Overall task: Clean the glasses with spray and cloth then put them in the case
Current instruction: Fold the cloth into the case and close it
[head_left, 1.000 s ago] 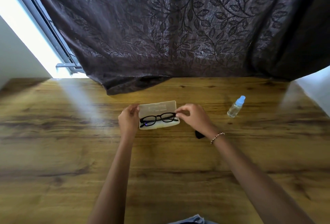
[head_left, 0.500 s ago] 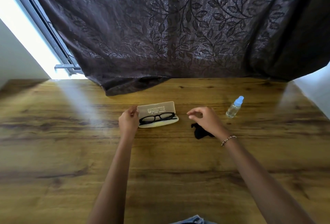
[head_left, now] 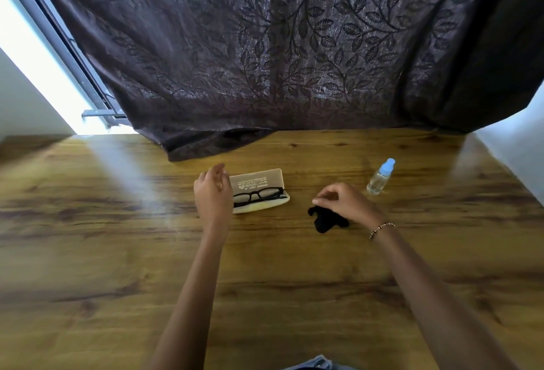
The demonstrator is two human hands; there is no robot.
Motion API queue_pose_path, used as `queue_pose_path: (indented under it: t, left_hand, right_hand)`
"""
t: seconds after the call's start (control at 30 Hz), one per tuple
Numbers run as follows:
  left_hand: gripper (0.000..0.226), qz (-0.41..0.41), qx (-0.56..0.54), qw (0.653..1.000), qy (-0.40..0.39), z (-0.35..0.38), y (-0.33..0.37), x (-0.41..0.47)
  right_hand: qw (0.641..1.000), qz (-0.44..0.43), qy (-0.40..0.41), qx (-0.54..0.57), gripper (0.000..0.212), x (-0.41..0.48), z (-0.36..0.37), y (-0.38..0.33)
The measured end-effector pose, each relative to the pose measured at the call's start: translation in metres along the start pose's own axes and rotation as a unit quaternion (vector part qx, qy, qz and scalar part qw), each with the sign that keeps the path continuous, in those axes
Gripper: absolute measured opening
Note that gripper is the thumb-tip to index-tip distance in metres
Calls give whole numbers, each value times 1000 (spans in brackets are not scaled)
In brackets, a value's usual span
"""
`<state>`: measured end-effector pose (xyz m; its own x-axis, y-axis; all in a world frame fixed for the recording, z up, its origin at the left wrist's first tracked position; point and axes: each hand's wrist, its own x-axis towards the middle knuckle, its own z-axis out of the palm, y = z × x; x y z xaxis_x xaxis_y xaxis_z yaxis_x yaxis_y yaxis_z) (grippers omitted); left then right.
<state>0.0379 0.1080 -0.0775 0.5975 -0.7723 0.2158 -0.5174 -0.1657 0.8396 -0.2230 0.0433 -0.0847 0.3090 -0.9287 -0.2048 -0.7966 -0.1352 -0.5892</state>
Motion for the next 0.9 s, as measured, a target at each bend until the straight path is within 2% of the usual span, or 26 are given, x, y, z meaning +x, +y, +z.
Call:
queue_pose_path:
  t: [0.07, 0.13, 0.27, 0.4, 0.47, 0.57, 0.67, 0.73, 0.8, 0.9]
  left_hand:
    - [27, 39, -8, 999, -7, 5, 14, -9]
    - [26, 61, -17, 998, -30, 11, 27, -19]
    - [24, 92, -31, 991, -88, 26, 47, -38]
    - [22, 129, -31, 978, -163, 40, 57, -52]
    - [28, 146, -18, 967, -210, 47, 59, -54]
    - [44, 154, 2, 947, -283, 54, 64, -51]
    - [55, 86, -60, 926, -362, 55, 73, -44]
    - [48, 50, -104, 908, -402, 54, 75, -39]
    - [34, 21, -146, 899, -412, 51, 76, -34]
    - [27, -31, -215, 891, -400, 43, 76, -29]
  right_hand:
    - [996, 63, 43, -37, 31, 1, 0, 2]
    - [989, 127, 49, -55, 32, 1, -3, 3]
    - [986, 164, 14, -9, 12, 2, -9, 8]
    - [989, 110, 15, 96, 7, -7, -14, 12]
    - [985, 73, 11, 159, 3, -11, -19, 9]
    - [969, 32, 12, 246, 9, -17, -32, -5]
    - [945, -30, 3, 326, 13, -20, -44, -19]
    - [931, -56, -6, 360, 9, -21, -51, -24]
    - [921, -71, -12, 382, 25, -21, -56, -26]
    - [911, -69, 4, 406, 47, -19, -60, -25]
